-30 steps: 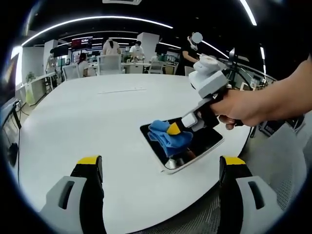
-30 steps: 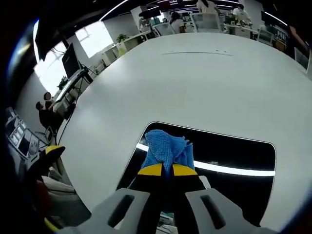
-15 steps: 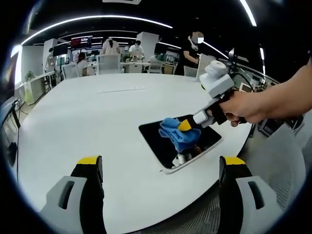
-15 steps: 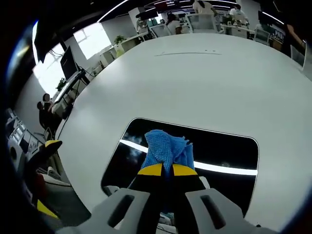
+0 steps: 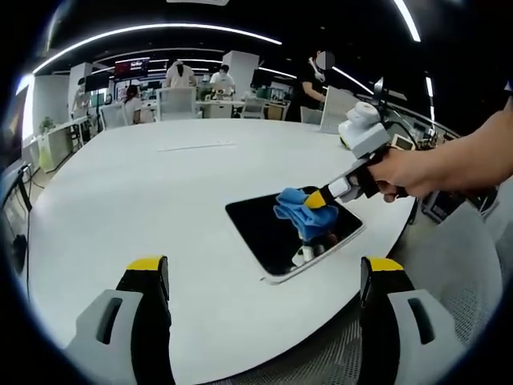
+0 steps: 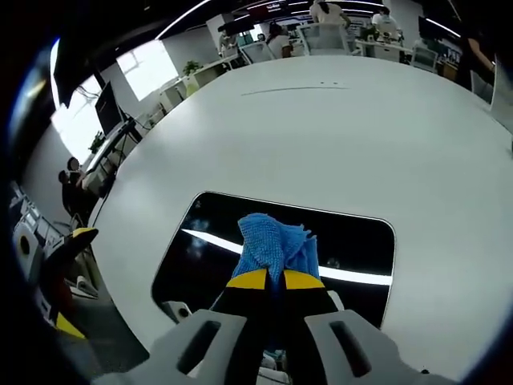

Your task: Wipe the mirror surface with the cleaning cloth until all visible marks leave the cleaned area.

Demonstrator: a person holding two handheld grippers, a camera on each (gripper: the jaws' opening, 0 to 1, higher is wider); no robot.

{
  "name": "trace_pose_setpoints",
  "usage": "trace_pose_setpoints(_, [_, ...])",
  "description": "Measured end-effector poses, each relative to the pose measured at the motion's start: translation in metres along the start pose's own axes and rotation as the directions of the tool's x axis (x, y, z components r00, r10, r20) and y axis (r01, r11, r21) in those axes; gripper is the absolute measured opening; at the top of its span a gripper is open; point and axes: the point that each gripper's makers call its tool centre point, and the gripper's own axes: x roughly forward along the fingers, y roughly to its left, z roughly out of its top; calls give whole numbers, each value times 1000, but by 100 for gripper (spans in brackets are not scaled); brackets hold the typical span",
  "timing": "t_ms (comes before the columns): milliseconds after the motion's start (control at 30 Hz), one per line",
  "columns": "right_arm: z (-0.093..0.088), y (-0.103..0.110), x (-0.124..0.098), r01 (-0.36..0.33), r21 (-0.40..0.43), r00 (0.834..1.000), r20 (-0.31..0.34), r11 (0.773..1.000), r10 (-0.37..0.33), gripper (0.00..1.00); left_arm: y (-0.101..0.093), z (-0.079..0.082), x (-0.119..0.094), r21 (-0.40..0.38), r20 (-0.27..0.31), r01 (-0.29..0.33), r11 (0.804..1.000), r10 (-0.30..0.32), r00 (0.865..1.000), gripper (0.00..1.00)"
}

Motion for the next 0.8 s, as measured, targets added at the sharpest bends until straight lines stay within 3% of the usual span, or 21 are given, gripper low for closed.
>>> trace_pose_setpoints(600, [-8,-35,-17,43,24,999,7,999,-43,0,-1,-1,0,25,-8,6,1000,-6,1000,99])
trace_pose_setpoints(700, [-9,-42,-20,55,28,998,8,998,-55,0,-2,8,-2,51,48,5,999,-8,999,99])
trace_pose_setpoints(800, [-11,-48,-23,63,34,998,9,997,-64,0,1,-1,-1,41,-6,-10,999,10,1000,99])
